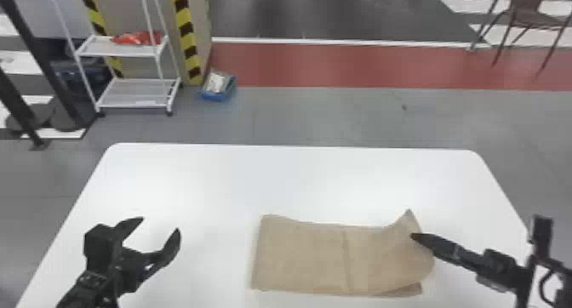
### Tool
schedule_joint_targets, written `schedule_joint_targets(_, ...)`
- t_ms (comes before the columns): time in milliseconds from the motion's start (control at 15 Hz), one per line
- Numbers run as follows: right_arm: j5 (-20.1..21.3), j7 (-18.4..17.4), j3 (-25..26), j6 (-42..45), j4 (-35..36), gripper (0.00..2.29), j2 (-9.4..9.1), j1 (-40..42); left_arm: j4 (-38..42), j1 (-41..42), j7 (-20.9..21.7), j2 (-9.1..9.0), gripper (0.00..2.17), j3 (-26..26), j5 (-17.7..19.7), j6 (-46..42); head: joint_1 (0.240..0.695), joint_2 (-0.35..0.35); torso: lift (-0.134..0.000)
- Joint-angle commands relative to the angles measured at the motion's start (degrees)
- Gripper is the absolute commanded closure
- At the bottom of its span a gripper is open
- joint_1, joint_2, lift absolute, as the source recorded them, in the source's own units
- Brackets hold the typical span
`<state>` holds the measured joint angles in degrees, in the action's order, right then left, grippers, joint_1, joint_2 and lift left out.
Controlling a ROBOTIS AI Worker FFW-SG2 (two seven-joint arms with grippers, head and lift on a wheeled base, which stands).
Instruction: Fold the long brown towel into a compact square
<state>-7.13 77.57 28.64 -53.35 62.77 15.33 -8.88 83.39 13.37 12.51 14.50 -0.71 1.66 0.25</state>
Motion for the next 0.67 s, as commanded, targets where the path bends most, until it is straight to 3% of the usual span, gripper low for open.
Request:
schedule_joint_targets(0, 1.59, -2.08, 1.68, 2.59, -0.01, 0.01, -0.48, 0.53, 0.55, 0.95, 0.24, 0.26, 0.23, -0.70, 0.54, 0.07, 0.695, -0.034, 0.000)
schedule_joint_targets(267, 2.21, -6.21, 8.09, 2.59, 5.96, 0.04, -0.65, 5.10, 1.96, 1.92, 1.03, 1.14, 0.23, -2.10, 1.86, 0.77, 0.695, -0.055, 0.000)
schedule_joint_targets(333, 1.50, -6.12, 10.99, 2.41, 7.98, 0.05, -1.00, 6.33, 2.40, 2.09, 1.12, 1.32, 0.23, -2.10, 2.39, 1.30, 0.695, -0.065, 0.000)
schedule_joint_targets(600, -1.84, -4.54, 12.75, 2.59, 11.50, 0.05, -1.09, 9.67, 4.77, 2.27, 2.26, 1.14, 0.23, -1.75, 3.62, 4.81, 0.695, -0.128, 0.000)
